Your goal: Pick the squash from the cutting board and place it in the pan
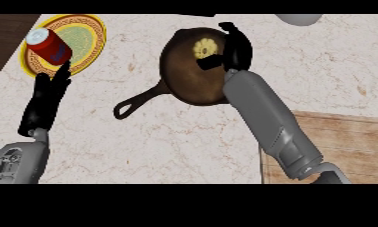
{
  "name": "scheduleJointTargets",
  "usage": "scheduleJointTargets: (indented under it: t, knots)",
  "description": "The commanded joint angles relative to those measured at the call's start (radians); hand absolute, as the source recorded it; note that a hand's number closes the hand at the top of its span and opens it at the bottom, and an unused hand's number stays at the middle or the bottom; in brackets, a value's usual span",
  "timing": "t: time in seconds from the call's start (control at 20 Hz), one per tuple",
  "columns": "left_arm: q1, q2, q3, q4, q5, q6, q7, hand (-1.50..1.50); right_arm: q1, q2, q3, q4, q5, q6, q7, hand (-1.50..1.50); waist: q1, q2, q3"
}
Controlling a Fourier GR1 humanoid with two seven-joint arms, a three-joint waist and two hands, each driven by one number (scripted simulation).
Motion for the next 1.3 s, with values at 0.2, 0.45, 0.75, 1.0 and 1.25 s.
scheduleJointTargets:
  t: [0.2,0.45,0.75,1.0,1.25]
  knots:
    - [-0.049,-0.012,-0.015,0.016,-0.02,0.011,0.018,0.0,-0.036,0.0,-0.019,0.088,-0.18,-0.097,-0.196,-1.5,0.027,0.007,0.001]
    - [-0.043,-0.013,-0.013,0.017,-0.013,0.002,0.014,0.0,-0.025,0.0,-0.027,0.063,-0.265,-0.233,-0.323,-1.5,0.03,0.003,0.001]
    - [-0.04,-0.028,-0.011,0.041,-0.027,0.026,0.01,0.0,-0.037,0.0,-0.044,0.074,-0.376,-0.363,-0.404,-1.5,-0.006,-0.008,0.0]
    - [0.01,-0.007,0.032,0.041,-0.011,0.029,-0.008,0.0,-0.038,0.0,-0.062,0.087,-0.432,-0.405,-0.434,-1.5,-0.059,-0.026,-0.002]
    - [0.078,0.015,0.075,0.061,0.0,0.028,-0.036,0.0,0.166,-0.043,-0.086,-0.129,-0.406,-0.335,-0.461,-1.5,-0.129,-0.046,-0.003]
